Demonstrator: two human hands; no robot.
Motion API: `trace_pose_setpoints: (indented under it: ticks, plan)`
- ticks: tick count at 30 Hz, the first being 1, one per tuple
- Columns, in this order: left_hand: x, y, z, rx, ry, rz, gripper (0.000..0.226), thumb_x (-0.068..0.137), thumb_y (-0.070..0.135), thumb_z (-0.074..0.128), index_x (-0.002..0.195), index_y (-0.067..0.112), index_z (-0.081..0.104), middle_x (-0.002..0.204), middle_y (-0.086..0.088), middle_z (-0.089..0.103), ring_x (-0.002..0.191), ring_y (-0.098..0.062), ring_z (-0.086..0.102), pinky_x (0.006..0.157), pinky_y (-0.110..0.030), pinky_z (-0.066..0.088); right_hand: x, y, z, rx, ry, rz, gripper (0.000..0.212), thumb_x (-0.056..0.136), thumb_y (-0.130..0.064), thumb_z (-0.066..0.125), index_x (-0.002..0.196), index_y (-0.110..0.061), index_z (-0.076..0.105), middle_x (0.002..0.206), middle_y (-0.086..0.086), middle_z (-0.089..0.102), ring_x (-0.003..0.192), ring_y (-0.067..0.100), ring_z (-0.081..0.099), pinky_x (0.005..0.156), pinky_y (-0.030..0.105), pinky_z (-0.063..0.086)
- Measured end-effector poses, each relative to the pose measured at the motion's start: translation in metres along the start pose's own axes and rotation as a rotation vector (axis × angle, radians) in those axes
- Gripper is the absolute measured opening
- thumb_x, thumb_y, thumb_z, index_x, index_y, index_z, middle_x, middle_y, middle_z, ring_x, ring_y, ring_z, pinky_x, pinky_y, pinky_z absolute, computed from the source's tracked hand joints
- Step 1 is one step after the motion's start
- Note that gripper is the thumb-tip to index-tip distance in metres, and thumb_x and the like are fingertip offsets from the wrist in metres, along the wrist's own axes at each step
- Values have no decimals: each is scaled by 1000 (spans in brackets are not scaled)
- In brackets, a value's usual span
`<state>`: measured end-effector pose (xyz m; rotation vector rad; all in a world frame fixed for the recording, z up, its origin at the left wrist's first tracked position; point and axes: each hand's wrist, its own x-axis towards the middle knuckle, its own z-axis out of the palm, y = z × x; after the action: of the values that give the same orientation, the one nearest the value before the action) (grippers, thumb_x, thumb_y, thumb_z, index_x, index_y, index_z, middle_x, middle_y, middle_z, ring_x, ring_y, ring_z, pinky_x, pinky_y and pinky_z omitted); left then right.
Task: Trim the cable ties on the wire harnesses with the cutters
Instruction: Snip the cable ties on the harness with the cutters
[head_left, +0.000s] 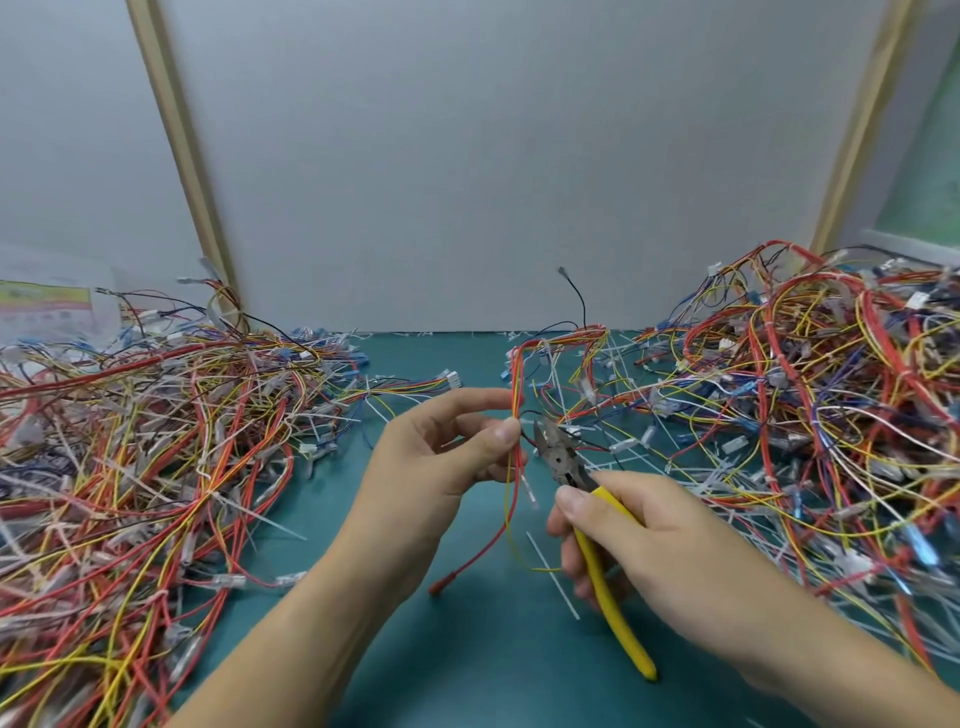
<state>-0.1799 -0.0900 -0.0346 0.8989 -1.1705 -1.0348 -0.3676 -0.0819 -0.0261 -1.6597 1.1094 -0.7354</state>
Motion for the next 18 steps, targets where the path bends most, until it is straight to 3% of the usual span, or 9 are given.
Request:
trace_pose_setpoints:
  ticks: [11,18]
  plan:
    - [-1,1,1,-39,-6,7,25,73,21,75,97,14,77,79,-10,69,71,-18,65,66,-21,53,-2,-1,-2,-96,-14,-28,31,98,-39,49,84,-16,66,76,1,73,71,18,71,68,31,58]
    - [-1,0,2,-30,-3,17,24,75,19,74,98,14,77,78,-10,68,71,-17,64,66,-21,53,-2,0,-4,-139,-12,-26,32,97,-41,50,84,-17,66,75,-2,73,68,14,71,59,18,52]
